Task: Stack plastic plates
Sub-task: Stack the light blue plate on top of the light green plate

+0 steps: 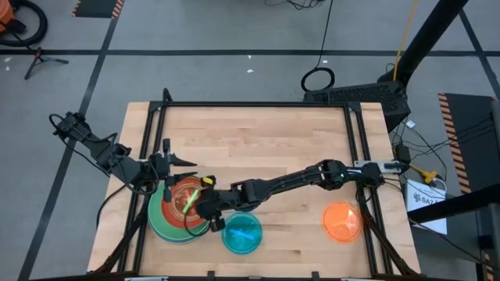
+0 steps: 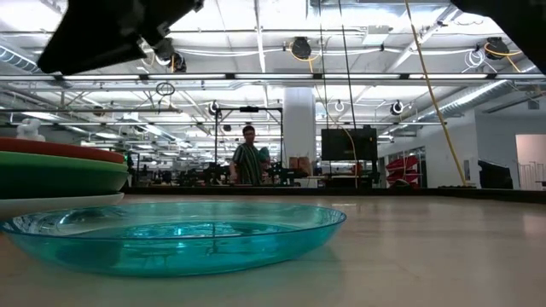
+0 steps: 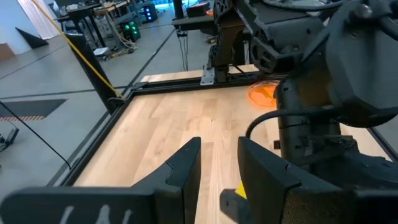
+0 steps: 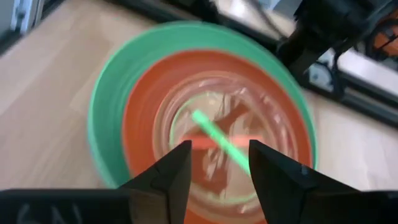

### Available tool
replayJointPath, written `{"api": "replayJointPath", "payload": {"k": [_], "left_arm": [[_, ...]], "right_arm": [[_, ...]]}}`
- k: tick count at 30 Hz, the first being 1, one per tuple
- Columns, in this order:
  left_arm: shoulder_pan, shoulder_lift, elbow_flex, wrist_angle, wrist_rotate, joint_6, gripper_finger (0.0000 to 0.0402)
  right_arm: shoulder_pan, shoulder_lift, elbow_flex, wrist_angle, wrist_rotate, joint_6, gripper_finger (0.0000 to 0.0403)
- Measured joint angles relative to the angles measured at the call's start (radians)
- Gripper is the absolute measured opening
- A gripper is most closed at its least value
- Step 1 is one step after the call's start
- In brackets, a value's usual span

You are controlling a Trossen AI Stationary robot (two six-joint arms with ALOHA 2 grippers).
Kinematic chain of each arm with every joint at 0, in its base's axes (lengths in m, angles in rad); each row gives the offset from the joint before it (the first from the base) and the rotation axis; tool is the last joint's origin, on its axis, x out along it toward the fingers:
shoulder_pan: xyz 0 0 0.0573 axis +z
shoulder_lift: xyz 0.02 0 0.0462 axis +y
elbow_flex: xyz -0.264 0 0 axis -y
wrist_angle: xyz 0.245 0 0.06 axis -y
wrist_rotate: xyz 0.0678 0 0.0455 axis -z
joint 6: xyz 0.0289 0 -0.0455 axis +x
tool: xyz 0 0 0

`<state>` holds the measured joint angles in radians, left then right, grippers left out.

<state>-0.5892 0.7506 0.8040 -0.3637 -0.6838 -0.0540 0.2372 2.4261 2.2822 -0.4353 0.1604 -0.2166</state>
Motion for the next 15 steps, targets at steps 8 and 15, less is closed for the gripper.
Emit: {"api": "replayJointPath", "payload": {"k": [8, 15], "left_arm": [[0.0, 0.001, 0.0, -0.001, 0.0, -0.008, 0.0113], [-0.002, 0.002, 0.0, -0.007, 0.0, -0.021, 0.0113]], "right_arm": [[-0.001, -0.006, 0.0, -0.015, 0.043, 0.002, 0.0144], [0.039, -0.113, 0.0, -0.269, 0.117, 0.004, 0.0144]]}}
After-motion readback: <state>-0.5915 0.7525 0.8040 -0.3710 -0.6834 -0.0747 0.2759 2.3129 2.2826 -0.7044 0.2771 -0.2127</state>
